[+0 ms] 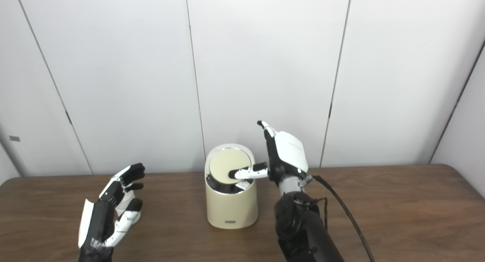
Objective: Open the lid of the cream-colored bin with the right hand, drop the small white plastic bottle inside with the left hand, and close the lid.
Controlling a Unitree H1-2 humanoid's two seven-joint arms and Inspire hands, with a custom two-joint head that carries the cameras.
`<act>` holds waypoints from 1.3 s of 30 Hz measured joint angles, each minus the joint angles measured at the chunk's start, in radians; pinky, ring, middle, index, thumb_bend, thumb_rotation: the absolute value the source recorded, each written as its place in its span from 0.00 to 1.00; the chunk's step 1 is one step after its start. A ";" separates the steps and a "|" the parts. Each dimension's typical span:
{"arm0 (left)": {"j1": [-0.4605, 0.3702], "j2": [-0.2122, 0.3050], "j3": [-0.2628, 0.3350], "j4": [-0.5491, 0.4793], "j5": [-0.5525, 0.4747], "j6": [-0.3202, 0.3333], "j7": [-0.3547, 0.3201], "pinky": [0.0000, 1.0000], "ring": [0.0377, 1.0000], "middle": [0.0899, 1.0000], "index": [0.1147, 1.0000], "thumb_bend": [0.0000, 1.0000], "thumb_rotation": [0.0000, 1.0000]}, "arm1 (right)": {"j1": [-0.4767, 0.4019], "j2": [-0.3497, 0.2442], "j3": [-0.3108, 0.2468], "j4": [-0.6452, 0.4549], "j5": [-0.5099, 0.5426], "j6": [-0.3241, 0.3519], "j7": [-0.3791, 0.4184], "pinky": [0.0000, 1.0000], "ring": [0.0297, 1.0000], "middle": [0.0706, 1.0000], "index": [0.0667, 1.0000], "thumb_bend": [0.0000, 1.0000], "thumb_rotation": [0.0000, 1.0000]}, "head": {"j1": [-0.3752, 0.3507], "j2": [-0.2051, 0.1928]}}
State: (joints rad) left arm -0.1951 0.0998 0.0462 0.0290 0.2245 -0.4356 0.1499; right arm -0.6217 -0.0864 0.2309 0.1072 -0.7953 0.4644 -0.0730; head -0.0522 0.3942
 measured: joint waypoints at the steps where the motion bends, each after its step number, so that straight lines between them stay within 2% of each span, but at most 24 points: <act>1: 0.000 0.000 0.000 0.000 0.000 0.000 0.000 0.72 0.79 0.80 0.79 0.68 0.76 | 0.008 0.000 0.000 -0.006 0.006 0.000 0.005 0.81 0.88 0.92 0.92 0.83 0.55 | -0.002 0.000; 7: 0.000 0.002 -0.001 0.000 -0.005 0.000 -0.001 0.72 0.79 0.81 0.80 0.69 0.75 | 0.030 0.001 -0.001 -0.036 0.049 -0.002 0.016 0.85 0.91 0.94 0.94 0.88 0.80 | -0.003 -0.003; 11: 0.000 0.002 -0.001 0.000 -0.005 0.000 -0.001 0.71 0.78 0.80 0.79 0.69 0.75 | 0.030 -0.002 -0.004 -0.036 0.070 -0.003 0.017 0.83 0.91 0.94 0.95 0.89 0.89 | -0.003 -0.003; 15: 0.000 0.002 -0.002 0.000 -0.003 0.000 -0.001 0.71 0.79 0.80 0.79 0.68 0.75 | 0.035 -0.006 -0.013 -0.041 0.101 -0.010 0.017 0.76 0.88 0.93 0.93 0.90 0.93 | -0.005 -0.003; 18: 0.000 0.002 -0.002 0.000 -0.004 0.000 -0.001 0.71 0.79 0.80 0.79 0.67 0.75 | 0.053 -0.008 -0.037 -0.045 0.159 -0.061 0.015 0.74 0.88 0.93 0.94 0.92 0.95 | -0.005 -0.003; 22: 0.000 0.002 -0.002 0.000 -0.004 0.000 -0.001 0.71 0.79 0.80 0.79 0.67 0.74 | 0.092 -0.007 -0.066 -0.065 0.233 -0.117 0.014 0.76 0.89 0.94 0.95 0.96 0.94 | -0.006 -0.006; 26: 0.000 0.001 -0.001 0.000 -0.004 0.000 -0.001 0.72 0.78 0.79 0.79 0.68 0.72 | 0.119 -0.005 -0.090 -0.108 0.293 -0.170 0.004 0.77 0.89 0.93 0.94 0.99 0.96 | -0.006 -0.009; 28: -0.001 0.001 0.001 0.001 -0.004 0.000 -0.001 0.72 0.78 0.79 0.80 0.68 0.71 | 0.132 -0.004 -0.101 -0.146 0.325 -0.226 -0.007 0.81 0.91 0.95 0.96 0.99 0.97 | -0.008 -0.014; 29: -0.001 0.001 0.002 0.002 -0.003 0.000 -0.001 0.72 0.78 0.79 0.80 0.67 0.69 | 0.139 -0.005 -0.104 -0.165 0.343 -0.252 -0.006 0.84 0.93 0.96 0.97 1.00 0.97 | -0.008 -0.015; 33: -0.006 0.001 0.007 0.009 0.017 0.000 0.005 0.68 0.77 0.79 0.78 0.67 0.46 | 0.181 -0.020 -0.107 -0.215 0.404 -0.326 0.015 0.89 0.96 0.99 1.00 1.00 0.93 | -0.005 -0.020; 36: -0.010 0.001 0.014 0.009 0.030 0.000 0.009 0.70 0.78 0.79 0.78 0.66 0.38 | 0.232 -0.034 -0.127 -0.218 0.448 -0.389 0.020 0.89 0.95 0.98 0.99 1.00 0.90 | -0.002 -0.023; 39: -0.015 0.002 0.022 0.010 0.036 0.000 0.011 0.72 0.79 0.80 0.79 0.67 0.32 | 0.288 -0.042 -0.155 -0.218 0.469 -0.441 0.009 0.95 0.99 0.99 0.98 1.00 0.90 | -0.002 -0.023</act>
State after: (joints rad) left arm -0.2102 0.1017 0.0684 0.0388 0.2609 -0.4353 0.1605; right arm -0.3335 -0.1286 0.0754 -0.1104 -0.3268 0.0229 -0.0638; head -0.0537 0.3712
